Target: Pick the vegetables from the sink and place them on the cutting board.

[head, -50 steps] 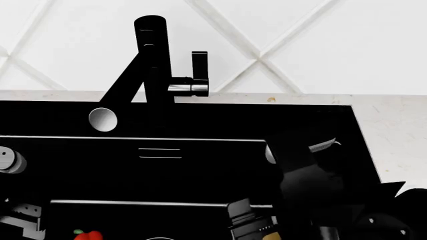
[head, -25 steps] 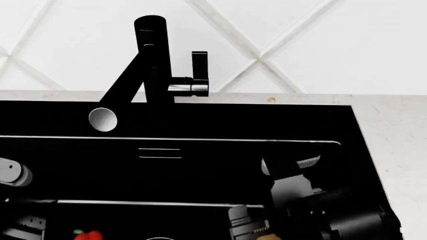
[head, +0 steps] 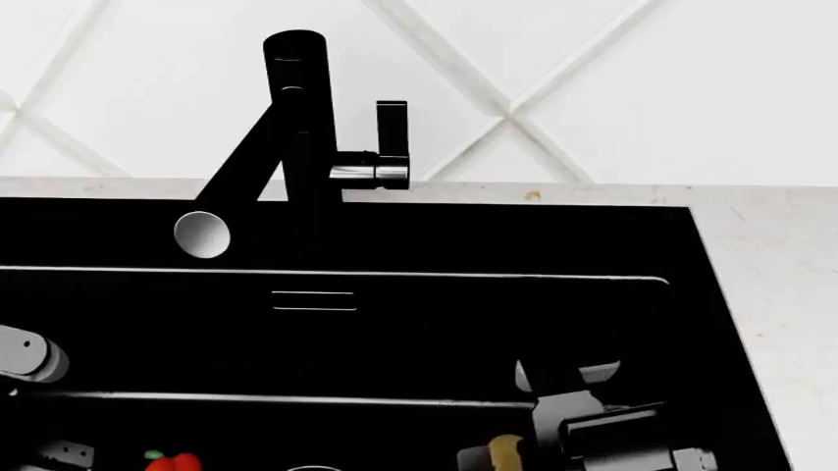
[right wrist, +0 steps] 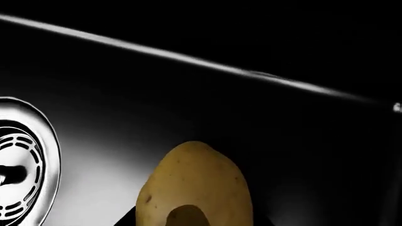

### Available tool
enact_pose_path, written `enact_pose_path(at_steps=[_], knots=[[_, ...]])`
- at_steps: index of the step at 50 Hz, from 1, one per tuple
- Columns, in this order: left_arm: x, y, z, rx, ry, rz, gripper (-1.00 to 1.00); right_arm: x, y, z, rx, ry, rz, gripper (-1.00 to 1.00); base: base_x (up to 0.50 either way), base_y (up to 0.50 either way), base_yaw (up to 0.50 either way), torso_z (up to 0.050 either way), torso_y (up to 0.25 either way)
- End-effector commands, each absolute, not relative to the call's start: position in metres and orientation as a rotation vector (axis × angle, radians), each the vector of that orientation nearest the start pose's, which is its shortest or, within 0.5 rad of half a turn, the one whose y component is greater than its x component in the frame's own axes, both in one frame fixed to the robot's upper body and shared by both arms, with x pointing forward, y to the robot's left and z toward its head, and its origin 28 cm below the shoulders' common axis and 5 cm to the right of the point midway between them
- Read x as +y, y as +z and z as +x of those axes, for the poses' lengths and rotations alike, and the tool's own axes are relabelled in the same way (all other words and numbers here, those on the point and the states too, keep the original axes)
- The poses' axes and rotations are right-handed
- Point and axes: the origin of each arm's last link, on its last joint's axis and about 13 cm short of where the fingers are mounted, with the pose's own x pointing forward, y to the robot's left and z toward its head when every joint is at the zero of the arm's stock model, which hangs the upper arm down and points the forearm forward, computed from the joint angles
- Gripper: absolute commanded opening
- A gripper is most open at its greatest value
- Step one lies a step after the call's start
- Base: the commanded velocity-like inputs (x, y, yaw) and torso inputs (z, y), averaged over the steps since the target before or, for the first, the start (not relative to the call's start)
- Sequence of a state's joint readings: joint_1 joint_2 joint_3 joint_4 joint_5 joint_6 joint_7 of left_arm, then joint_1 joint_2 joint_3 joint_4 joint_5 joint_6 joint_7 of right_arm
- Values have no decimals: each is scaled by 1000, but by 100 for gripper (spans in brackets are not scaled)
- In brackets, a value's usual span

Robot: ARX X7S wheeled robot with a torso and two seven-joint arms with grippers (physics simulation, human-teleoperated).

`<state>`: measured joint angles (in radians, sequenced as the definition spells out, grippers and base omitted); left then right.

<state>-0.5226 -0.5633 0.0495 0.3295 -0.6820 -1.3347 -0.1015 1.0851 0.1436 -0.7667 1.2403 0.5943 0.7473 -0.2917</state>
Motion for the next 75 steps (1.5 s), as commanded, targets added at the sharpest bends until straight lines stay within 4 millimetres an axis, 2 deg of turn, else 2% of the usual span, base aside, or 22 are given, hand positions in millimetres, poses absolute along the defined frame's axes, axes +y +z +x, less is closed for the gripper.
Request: enact_pose_path(at_steps=[1,10,18,21,23,28,29,32,33,34,37,44,53,62,64,75], knots=[[296,144,250,567,-149,135,100,-132,66,362,998,329,-53,-100,0,0,0,0,0],[295,141,249,571,-158,133,100,-119,110,362,881,373,-152,-100,0,0,0,0,0],[292,140,253,568,-154,129,100,-106,149,340,759,443,-195,-100,0,0,0,0,0],[297,140,249,569,-154,129,100,-106,162,335,724,447,-194,-100,0,0,0,0,0],[294,139,252,568,-155,127,100,-107,174,331,686,447,-195,-100,0,0,0,0,0],[295,131,253,568,-169,114,100,-109,226,313,519,441,-185,-100,0,0,0,0,0],[290,131,257,559,-187,92,100,-111,236,309,498,437,-186,-100,0,0,0,0,0],[278,125,268,566,-204,102,100,-116,252,301,450,423,-177,-100,0,0,0,0,0],[282,124,267,567,-212,105,100,-117,258,299,404,416,-149,-100,0,0,0,0,0],[273,120,272,574,-221,114,100,-116,264,294,382,426,-155,-100,0,0,0,0,0],[265,117,280,584,-237,119,100,-117,272,289,352,428,-162,-100,0,0,0,0,0],[259,111,295,602,-233,143,100,-123,281,282,327,411,-116,-100,0,0,0,0,0],[255,91,309,681,-204,173,100,-128,297,275,276,403,-109,-100,0,0,0,0,0],[255,67,313,742,-226,186,100,-134,322,265,217,376,-109,-100,0,0,0,0,0],[253,57,312,778,-242,211,100,-134,321,265,228,377,-110,-100,0,0,0,0,0],[254,37,318,827,-207,214,100,-133,312,264,262,395,-102,-100,0,0,0,0,0]])
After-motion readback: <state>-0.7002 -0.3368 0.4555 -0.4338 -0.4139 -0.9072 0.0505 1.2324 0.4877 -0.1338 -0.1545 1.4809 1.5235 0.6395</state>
